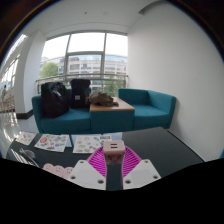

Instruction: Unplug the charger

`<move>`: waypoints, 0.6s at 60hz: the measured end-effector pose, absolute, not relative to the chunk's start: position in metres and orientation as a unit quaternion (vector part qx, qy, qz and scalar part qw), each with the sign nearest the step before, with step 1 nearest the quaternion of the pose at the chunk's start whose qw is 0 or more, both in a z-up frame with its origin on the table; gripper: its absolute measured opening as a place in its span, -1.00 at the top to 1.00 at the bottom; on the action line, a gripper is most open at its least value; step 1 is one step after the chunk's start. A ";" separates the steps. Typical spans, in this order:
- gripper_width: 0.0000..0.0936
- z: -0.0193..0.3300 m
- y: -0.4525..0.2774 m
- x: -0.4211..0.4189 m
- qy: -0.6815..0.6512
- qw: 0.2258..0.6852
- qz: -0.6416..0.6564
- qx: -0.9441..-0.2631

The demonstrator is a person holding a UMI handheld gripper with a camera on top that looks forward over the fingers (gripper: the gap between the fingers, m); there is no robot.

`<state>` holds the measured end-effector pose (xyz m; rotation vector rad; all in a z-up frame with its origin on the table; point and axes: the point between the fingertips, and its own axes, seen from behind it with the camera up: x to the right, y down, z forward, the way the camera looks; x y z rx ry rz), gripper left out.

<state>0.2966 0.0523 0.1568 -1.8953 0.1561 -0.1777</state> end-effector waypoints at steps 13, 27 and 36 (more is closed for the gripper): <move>0.63 0.034 0.047 0.342 0.094 0.478 -0.071 -0.870; 0.43 0.006 0.049 0.350 0.087 0.457 -0.069 -0.883; 0.23 0.000 0.061 0.360 0.099 0.444 -0.084 -0.886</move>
